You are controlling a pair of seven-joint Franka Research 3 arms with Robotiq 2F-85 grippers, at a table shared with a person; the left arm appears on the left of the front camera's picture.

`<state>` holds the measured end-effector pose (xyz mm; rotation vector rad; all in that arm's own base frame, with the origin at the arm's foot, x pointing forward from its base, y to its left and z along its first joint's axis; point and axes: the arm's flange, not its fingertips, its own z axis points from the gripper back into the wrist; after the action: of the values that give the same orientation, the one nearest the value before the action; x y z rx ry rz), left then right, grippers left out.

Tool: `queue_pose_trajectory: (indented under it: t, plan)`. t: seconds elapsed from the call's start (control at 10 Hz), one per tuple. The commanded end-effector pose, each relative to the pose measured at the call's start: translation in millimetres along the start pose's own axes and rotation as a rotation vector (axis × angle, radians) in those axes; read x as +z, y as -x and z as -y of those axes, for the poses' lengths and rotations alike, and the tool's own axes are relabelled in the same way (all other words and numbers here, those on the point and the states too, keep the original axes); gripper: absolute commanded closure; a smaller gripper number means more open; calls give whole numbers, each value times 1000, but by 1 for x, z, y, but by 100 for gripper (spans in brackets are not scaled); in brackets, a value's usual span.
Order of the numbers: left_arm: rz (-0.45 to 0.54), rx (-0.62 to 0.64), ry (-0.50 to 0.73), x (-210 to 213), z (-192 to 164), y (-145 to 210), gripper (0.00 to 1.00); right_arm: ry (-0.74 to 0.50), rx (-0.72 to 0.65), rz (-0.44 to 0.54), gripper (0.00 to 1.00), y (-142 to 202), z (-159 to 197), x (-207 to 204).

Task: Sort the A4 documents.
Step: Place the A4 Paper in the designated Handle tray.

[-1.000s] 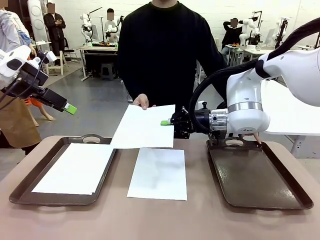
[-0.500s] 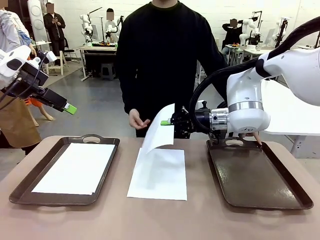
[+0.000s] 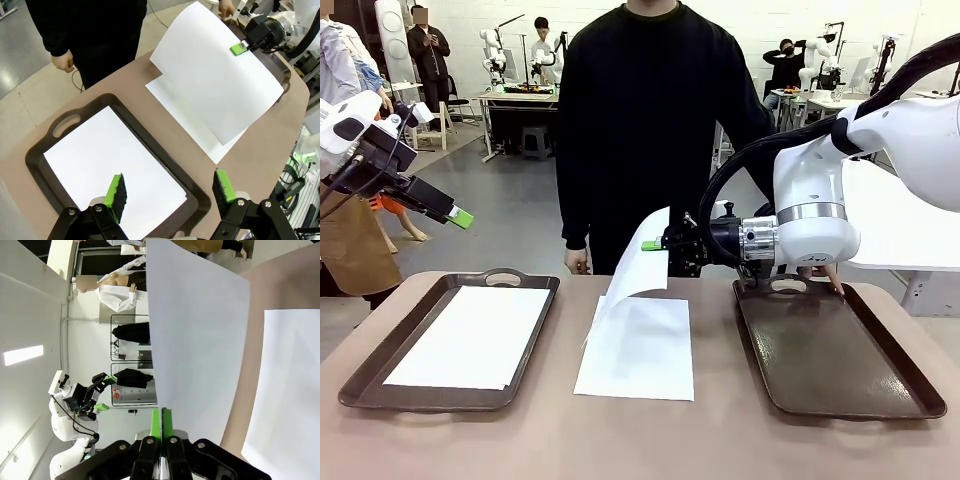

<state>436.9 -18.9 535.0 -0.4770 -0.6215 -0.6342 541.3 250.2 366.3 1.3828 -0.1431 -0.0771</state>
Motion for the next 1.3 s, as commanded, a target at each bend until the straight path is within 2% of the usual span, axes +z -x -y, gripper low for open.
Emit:
queue_pose_trajectory:
  t: [0.0, 0.5, 0.6, 0.7, 1.0, 1.2]
  plan:
    - [4, -5, 11, 1, 0, 0, 10, -6, -13, 13, 100, 0, 2, -1]
    - [4, -5, 11, 1, 0, 0, 10, 0, 0, 0, 99, 0, 0, 0]
    - [4, -5, 11, 1, 0, 0, 10, -63, 102, -91, 99, 11, -20, 28]
    - [4, -5, 11, 1, 0, 0, 10, -93, 130, -161, 99, 19, -29, 57]
    - [4, -5, 11, 1, 0, 0, 10, -64, 181, -215, 99, 17, -34, 154]
    - [4, -5, 11, 1, 0, 0, 10, -42, 195, -254, 99, 12, -39, 204]
